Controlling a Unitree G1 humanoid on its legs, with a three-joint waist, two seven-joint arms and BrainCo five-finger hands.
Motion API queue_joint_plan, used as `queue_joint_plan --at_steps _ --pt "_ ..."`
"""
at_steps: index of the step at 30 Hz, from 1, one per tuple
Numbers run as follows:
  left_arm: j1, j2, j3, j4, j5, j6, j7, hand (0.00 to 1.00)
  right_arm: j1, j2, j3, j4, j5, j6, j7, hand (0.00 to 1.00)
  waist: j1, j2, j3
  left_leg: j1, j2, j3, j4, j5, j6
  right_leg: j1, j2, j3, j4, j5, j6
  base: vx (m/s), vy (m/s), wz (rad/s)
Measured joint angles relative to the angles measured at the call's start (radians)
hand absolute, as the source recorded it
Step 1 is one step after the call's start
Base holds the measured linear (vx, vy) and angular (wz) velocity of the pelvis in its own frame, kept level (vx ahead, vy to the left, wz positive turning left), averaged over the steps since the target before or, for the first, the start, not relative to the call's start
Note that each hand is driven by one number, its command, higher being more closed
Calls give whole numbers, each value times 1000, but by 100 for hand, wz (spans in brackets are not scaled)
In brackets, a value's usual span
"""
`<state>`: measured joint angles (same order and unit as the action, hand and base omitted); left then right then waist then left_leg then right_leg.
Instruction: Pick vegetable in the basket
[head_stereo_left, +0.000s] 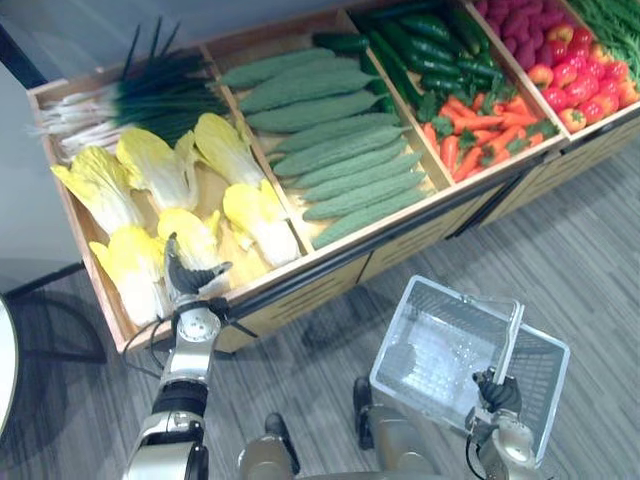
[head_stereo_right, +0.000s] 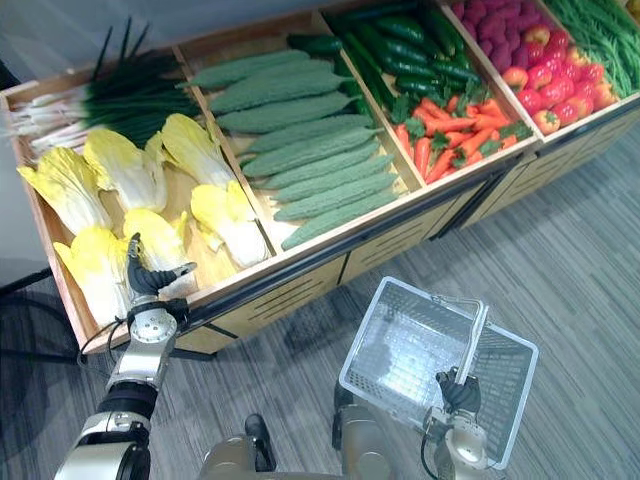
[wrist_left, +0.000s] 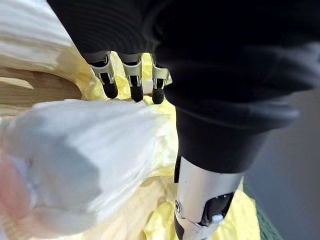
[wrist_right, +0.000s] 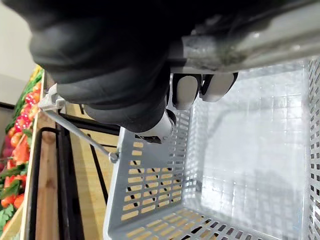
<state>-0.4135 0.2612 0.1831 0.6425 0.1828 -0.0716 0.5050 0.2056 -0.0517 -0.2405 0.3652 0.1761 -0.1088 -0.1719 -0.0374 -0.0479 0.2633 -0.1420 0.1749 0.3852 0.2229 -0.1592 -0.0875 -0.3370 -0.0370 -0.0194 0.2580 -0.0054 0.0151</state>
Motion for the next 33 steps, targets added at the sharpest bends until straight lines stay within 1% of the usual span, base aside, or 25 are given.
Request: queue_joint_plan --at_steps 1,5,6,7,9,12,18,20,22,23,24,25,26,27,28,30,33 --pt "-23 1 11 25 27 5 0 100 -2 -5 7 -2 1 0 0 100 0 1 7 -7 1 0 3 0 0 -5 0 0 0 1 0 0 0 0" --pt "-65 7 34 65 82 25 0 100 -9 -8 15 -57 2 0 1 100 8 3 23 -18 1 2 5 3 1 -16 -1 1 0 3 0 0 0 0" --pt "-82 19 41 78 97 26 -5 100 -11 -9 16 -81 3 -1 1 100 16 3 30 -19 1 3 5 3 1 -17 -1 1 0 4 0 0 0 0" --pt "-90 19 44 85 97 25 -12 100 -12 -13 16 -99 3 -2 1 100 23 3 31 -18 1 5 5 3 1 -17 -2 2 -1 4 0 0 0 0" --pt "-95 19 53 88 100 24 -17 100 -16 -20 23 -122 4 -4 1 100 27 1 32 -18 1 6 3 3 1 -17 -4 2 -3 4 1 0 0 0" --pt "-109 25 65 112 94 21 -26 100 -26 -27 33 -124 4 -22 2 100 29 1 33 -17 0 7 -2 3 1 -15 -7 2 -9 7 4 0 0 0" --pt "-101 13 61 106 33 -7 -25 100 -25 -29 48 -124 1 -22 1 100 31 2 44 16 -9 8 -19 9 7 4 -12 2 -20 8 7 25 5 0" --pt "-76 9 41 59 13 -12 -24 100 -25 -29 48 -124 1 -22 1 100 25 3 44 23 -21 -1 -46 26 10 8 -20 -6 -25 8 7 3 1 13" --pt "-52 8 26 14 3 -10 -22 100 -25 -28 48 -118 1 -21 0 100 25 4 50 37 -23 -7 -52 27 10 28 -19 -11 -37 10 10 14 6 12" --pt "-9 3 5 -72 3 -5 -20 100 -23 -28 45 -115 0 -21 0 100 24 6 51 48 -29 -17 -56 28 9 44 -19 -16 -41 9 11 18 17 10" --pt "14 -3 -5 -112 3 -5 -20 100 -23 -28 43 -114 0 -21 -1 100 23 6 51 52 -31 -20 -60 29 9 48 -19 -16 -42 7 13 17 11 15" --pt "54 -17 -29 -190 4 -9 -15 100 -23 -26 34 -111 0 -21 -1 100 22 6 51 57 -38 -28 -70 39 12 56 -19 -22 -48 7 14 17 -9 13" --pt "94 -48 -40 -265 4 -13 -15 100 -28 -19 18 -105 0 -21 -1 100 26 7 52 63 -40 -32 -74 40 13 63 -21 -25 -51 7 14 13 -7 13" --pt "112 -61 -50 -292 5 -14 -15 100 -31 -15 12 -99 0 -21 -1 100 27 7 52 68 -41 -33 -75 40 13 69 -21 -26 -51 7 14 8 10 11" --pt "155 -87 -80 -344 6 -21 -15 100 -40 -11 3 -79 0 -22 -1 100 25 8 51 82 -41 -39 -75 40 13 85 -20 -24 -51 7 14 -3 18 7" --pt "197 -111 -102 -411 7 -31 -16 100 -48 -9 -4 -69 0 -22 -2 100 25 9 51 96 -42 -39 -75 40 13 96 -19 -12 -51 6 14 -22 13 -2" --pt "236 -121 -111 -509 7 -60 -19 100 -52 -4 -11 -68 0 -22 -2 100 23 11 50 111 -43 -31 -75 40 13 102 -15 6 -49 6 14 -55 -9 -13"
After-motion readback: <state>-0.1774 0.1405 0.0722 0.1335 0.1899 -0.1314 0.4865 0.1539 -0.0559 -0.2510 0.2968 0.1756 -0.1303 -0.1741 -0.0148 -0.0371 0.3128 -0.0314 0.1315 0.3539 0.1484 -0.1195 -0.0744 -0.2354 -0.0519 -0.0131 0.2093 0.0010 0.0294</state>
